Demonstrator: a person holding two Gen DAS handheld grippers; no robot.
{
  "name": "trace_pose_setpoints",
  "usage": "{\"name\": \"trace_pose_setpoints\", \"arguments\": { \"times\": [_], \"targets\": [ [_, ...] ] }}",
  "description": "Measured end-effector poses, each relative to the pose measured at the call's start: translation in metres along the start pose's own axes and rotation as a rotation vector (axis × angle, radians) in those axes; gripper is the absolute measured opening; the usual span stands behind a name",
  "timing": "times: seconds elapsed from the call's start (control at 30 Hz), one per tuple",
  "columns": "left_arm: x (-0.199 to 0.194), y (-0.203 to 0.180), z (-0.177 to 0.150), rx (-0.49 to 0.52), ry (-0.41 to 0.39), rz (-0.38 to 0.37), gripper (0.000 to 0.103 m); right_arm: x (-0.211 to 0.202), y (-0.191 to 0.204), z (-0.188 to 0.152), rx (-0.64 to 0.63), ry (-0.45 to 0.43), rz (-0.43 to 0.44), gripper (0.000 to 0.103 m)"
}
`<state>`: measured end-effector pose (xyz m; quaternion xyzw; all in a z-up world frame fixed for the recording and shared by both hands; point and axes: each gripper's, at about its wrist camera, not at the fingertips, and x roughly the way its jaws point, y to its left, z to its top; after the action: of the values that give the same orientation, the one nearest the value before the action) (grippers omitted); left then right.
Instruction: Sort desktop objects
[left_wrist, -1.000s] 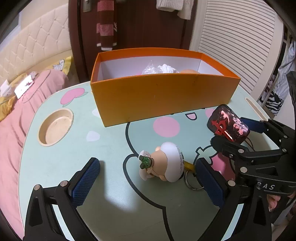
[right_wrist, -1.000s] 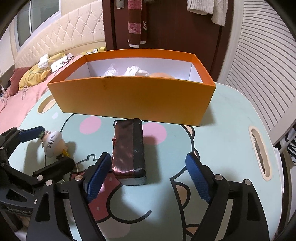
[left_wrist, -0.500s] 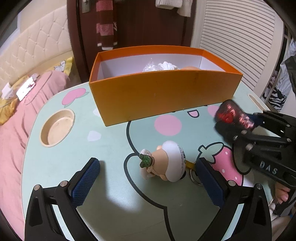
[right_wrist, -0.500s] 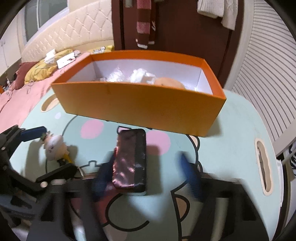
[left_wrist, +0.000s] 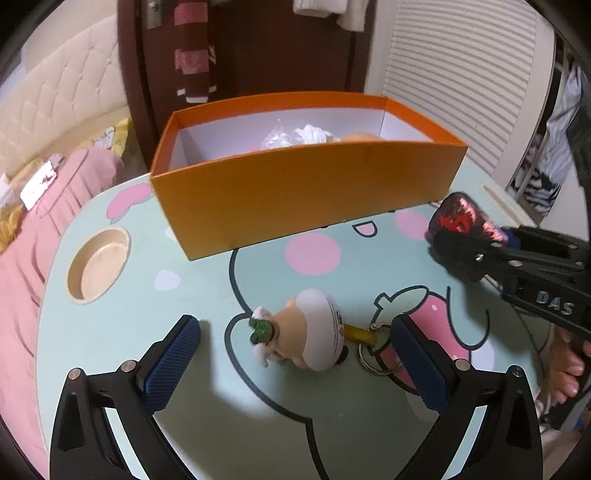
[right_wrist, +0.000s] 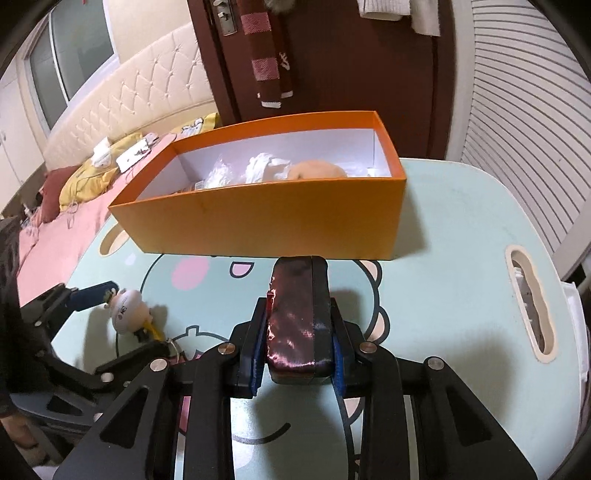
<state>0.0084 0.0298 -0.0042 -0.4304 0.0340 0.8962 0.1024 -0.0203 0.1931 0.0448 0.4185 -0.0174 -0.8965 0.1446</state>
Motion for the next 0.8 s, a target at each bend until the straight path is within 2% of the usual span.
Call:
{"name": "trace_pose_setpoints", "arguments": {
  "times": [0.03,0.1,0.13,0.17,0.2,0.33,0.5,0.8],
  "targets": [
    [-0.001,0.000,0.000,0.002,-0.006,0.003,0.101,0.000,0.000,0.000,0.001,0.000,0.004,0.030],
    [-0.002,-0.001,0.001,0.005,-0.017,0.008,0.083,-0.001,0.000,0.000,0.004,0.002,0.012,0.030],
    [-0.004,-0.001,0.001,0.007,-0.024,0.011,0.064,-0.001,0.000,0.000,0.006,0.002,0.014,0.030],
    [-0.006,0.000,0.002,0.008,-0.030,0.013,0.050,-0.001,0.001,0.000,0.006,0.004,0.017,0.030],
    [-0.007,0.001,0.002,0.008,-0.032,0.012,0.045,-0.001,0.001,0.000,0.007,0.006,0.019,0.030],
    [-0.012,0.009,0.000,-0.031,-0.043,-0.004,0.045,-0.001,0.000,-0.001,0.017,0.009,0.020,0.030],
    [-0.032,0.021,0.005,-0.101,-0.114,-0.060,0.045,-0.004,0.001,-0.001,0.019,-0.004,0.015,0.030],
    [-0.066,0.025,0.028,-0.102,-0.205,-0.065,0.045,-0.011,0.006,0.003,0.006,-0.035,0.022,0.030]
  ]
}}
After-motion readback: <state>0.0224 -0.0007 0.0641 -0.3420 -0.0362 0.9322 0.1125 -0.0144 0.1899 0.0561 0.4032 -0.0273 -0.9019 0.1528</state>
